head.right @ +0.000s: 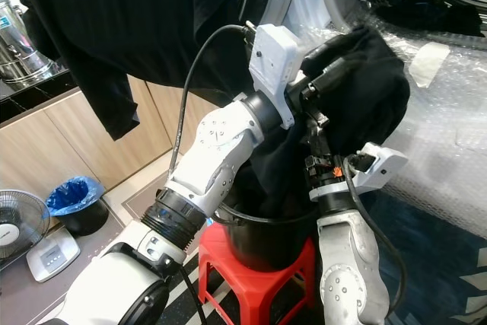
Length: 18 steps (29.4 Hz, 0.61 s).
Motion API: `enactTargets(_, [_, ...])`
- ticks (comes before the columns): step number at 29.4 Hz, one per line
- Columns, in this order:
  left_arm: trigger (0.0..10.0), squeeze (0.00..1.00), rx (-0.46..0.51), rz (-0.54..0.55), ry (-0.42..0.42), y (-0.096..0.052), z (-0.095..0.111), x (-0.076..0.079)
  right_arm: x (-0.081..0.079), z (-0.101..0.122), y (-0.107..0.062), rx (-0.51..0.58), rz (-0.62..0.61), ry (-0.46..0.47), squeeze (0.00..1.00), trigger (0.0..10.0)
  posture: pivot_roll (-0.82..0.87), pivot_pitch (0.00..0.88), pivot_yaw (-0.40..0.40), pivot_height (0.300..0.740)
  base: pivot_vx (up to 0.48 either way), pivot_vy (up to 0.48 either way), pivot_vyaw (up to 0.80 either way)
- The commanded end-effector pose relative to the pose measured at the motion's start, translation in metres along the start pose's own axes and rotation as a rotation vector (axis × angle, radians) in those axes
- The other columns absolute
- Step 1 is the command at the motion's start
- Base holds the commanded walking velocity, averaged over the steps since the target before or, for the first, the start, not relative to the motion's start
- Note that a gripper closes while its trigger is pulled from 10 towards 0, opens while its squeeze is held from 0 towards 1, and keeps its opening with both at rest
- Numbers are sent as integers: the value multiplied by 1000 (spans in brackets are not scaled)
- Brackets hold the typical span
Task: Clothes washing
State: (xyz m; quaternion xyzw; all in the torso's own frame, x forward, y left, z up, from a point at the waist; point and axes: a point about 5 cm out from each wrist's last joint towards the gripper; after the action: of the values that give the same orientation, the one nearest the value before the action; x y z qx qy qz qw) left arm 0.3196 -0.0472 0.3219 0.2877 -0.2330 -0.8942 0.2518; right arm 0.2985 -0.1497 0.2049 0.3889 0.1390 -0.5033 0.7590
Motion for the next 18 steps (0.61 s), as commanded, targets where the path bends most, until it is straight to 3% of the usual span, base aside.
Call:
enactTargets(1, [10000, 1000, 16, -28, -82, -1, -4, 19, -7, 3, 7, 29, 44, 17, 0, 0, -182, 28, 123, 740, 0, 0, 0])
enactTargets(14, [10000, 1000, 50, -104, -108, -20, 2, 24, 3, 16, 18, 53, 63, -27, 0, 0, -162, 47, 121, 740, 0, 0, 0])
enactTargets(18, [10000, 1000, 113, -142, -81, -38, 7, 25, 7, 26, 25, 48, 96, -70, 0, 0, -158, 53, 114, 740, 0, 0, 0])
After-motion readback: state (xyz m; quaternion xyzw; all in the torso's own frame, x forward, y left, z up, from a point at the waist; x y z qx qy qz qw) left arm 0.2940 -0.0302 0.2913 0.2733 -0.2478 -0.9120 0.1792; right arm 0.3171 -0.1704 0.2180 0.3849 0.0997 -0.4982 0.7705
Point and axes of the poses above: a point about 5 cm out from each wrist's last joint towards the gripper, its own y axis pointing out of the wrist towards the gripper, its own z axis along the axis of the wrist's last joint, x = y × z, and after that the axes turned 11 degrees about y, right-handed
